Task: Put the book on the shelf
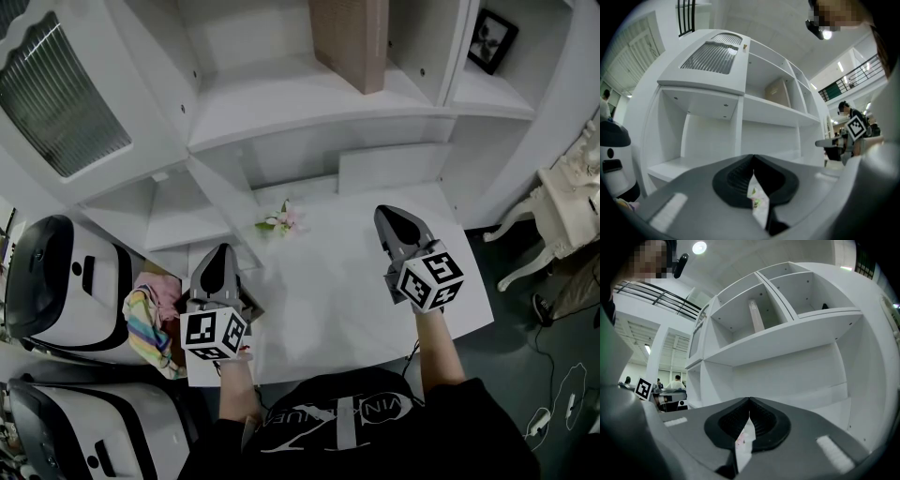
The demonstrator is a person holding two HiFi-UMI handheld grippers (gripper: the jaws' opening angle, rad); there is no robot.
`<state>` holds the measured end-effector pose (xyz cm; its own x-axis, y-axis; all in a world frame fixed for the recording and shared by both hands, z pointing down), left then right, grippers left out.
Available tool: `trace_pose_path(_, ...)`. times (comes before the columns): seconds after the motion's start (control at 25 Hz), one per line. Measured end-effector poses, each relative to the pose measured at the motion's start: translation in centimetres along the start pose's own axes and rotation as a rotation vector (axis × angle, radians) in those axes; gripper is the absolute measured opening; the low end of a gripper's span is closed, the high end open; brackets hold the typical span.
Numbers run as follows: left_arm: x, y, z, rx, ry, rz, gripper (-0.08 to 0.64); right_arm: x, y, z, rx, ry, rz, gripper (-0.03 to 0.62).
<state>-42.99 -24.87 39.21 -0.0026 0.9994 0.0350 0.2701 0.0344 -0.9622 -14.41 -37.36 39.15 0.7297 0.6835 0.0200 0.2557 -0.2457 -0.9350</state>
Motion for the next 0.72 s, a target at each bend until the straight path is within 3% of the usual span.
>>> trace_pose_path(0.72,-0.36,0.54,0.07,0.0,-0.003,-0.014,0.0,-0.01,0.11,-0.3,-0.002,-0.007,-0.005,0.008)
Point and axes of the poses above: the fingertips, and each gripper's own axes: x backward along the fingers, z to its left, y out of its top, the point moved 3 cm from there along x, backward along the fingers, and after that the axes turned 15 degrees about -x, right-handed, at the moved point
